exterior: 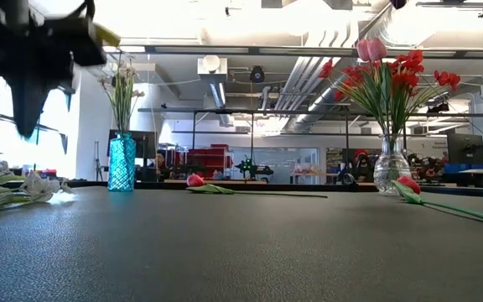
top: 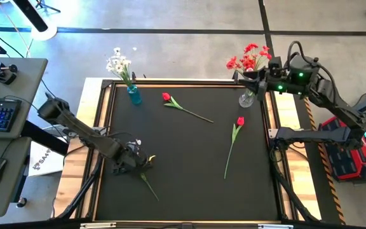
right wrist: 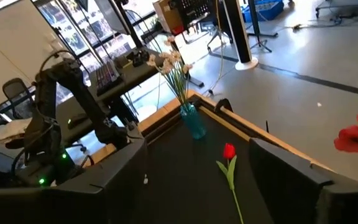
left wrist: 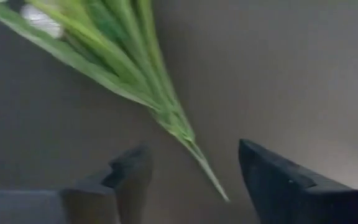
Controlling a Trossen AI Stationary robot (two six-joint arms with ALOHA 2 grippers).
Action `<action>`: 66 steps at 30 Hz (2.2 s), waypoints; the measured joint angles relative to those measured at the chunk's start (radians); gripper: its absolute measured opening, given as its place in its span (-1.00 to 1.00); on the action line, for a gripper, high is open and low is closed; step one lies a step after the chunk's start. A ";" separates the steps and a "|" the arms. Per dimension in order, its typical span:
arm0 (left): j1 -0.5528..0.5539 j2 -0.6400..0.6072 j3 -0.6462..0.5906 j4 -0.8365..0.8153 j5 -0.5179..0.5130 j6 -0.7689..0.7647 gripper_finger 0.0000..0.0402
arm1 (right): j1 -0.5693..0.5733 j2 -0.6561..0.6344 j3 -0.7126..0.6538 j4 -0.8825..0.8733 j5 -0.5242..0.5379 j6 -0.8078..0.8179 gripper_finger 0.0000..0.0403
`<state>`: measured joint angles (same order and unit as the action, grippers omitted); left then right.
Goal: Sort flowers into vase by color
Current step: Put the white flowers into the blue vase
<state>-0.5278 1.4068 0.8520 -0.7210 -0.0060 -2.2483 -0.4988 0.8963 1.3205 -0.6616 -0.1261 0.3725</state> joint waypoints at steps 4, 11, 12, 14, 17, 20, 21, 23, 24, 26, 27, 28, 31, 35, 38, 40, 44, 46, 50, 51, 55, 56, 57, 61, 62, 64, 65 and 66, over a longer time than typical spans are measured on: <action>0.019 0.047 0.000 -0.028 0.057 -0.022 0.33 | 0.000 0.000 0.000 -0.026 -0.001 0.000 0.41; 0.065 0.138 -0.007 -0.036 0.065 -0.021 0.42 | 0.000 0.000 0.000 -0.046 -0.002 -0.015 0.43; 0.072 0.153 -0.008 -0.035 0.065 -0.020 0.42 | 0.000 0.000 0.000 -0.046 -0.002 -0.015 0.43; 0.083 0.173 -0.011 -0.033 0.066 -0.018 0.42 | 0.000 0.000 0.000 -0.046 -0.002 -0.015 0.43; 0.090 0.194 -0.011 -0.022 0.079 -0.010 0.40 | 0.000 0.000 0.000 -0.049 -0.002 -0.015 0.43; 0.089 0.217 -0.011 -0.011 0.082 -0.011 0.33 | 0.000 0.000 0.000 -0.049 -0.002 -0.018 0.43; 0.089 0.222 -0.010 -0.005 0.082 -0.014 0.28 | 0.000 0.000 0.000 -0.049 -0.002 -0.020 0.43; 0.090 0.230 -0.009 0.009 0.082 -0.021 0.18 | 0.000 0.000 0.000 -0.048 -0.001 -0.027 0.43; 0.090 0.230 -0.009 0.012 0.080 -0.027 0.12 | 0.000 0.000 0.000 -0.047 -0.001 -0.031 0.43; 0.089 0.230 -0.009 0.014 0.073 -0.035 -0.02 | 0.000 0.000 0.000 -0.045 -0.001 -0.034 0.43; 0.090 0.230 -0.009 0.013 0.072 -0.036 -0.10 | 0.000 0.000 0.000 -0.046 -0.001 -0.034 0.43; 0.090 0.229 -0.009 0.012 0.070 -0.035 -0.19 | 0.000 0.000 0.000 -0.045 -0.001 -0.034 0.43; 0.090 0.228 -0.009 0.012 0.067 -0.033 -0.44 | 0.000 0.000 0.000 -0.045 -0.001 -0.041 0.43; 0.090 0.228 -0.009 0.018 0.054 -0.017 -0.73 | 0.000 0.000 0.000 -0.045 -0.001 -0.069 0.43; 0.089 0.228 -0.009 0.031 0.041 -0.001 -0.88 | 0.000 0.000 0.000 -0.045 -0.001 -0.086 0.43; 0.089 0.230 0.001 0.027 0.031 0.000 -0.95 | 0.000 0.000 0.000 -0.045 -0.001 -0.088 0.43; 0.092 0.220 0.040 0.044 -0.046 0.035 -0.98 | 0.000 0.000 0.000 -0.045 0.000 -0.111 0.43; 0.105 0.198 0.047 0.037 -0.110 0.064 -0.97 | 0.000 0.000 0.000 -0.042 0.001 -0.113 0.43; 0.164 0.122 0.047 0.027 -0.229 0.145 -0.97 | 0.000 0.000 0.000 -0.005 0.003 -0.153 0.43; 0.181 0.099 0.047 0.027 -0.269 0.183 -0.97 | 0.000 0.000 0.000 0.005 0.003 -0.160 0.43; 0.244 -0.010 0.047 0.018 -0.456 0.360 -0.96 | 0.000 0.000 0.000 0.050 0.003 -0.171 0.43; 0.262 -0.040 0.048 0.016 -0.503 0.414 -0.96 | 0.000 0.000 0.000 0.061 0.003 -0.168 0.43; 0.280 -0.066 0.048 0.011 -0.545 0.475 -0.96 | 0.000 0.000 0.000 0.072 0.003 -0.168 0.42; 0.398 -0.170 0.048 0.031 -0.723 0.859 -0.96 | 0.000 -0.001 0.000 0.094 0.003 -0.172 0.34; 0.436 -0.194 0.048 0.055 -0.748 0.974 -0.96 | 0.000 0.000 0.000 0.104 0.003 -0.171 0.32; 0.521 -0.237 0.048 0.135 -0.766 1.217 -0.95 | 0.000 0.001 0.000 0.131 0.003 -0.168 0.26; 0.563 -0.255 0.048 0.183 -0.765 1.335 -0.95 | 0.000 0.001 0.000 0.145 0.005 -0.167 0.24; 0.602 -0.271 0.048 0.239 -0.763 1.448 -0.95 | 0.000 0.001 0.000 0.160 0.006 -0.167 0.22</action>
<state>0.0741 1.1355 0.9001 -0.4820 -0.7695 -0.7998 -0.4988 0.8974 1.3201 -0.5015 -0.1203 0.2051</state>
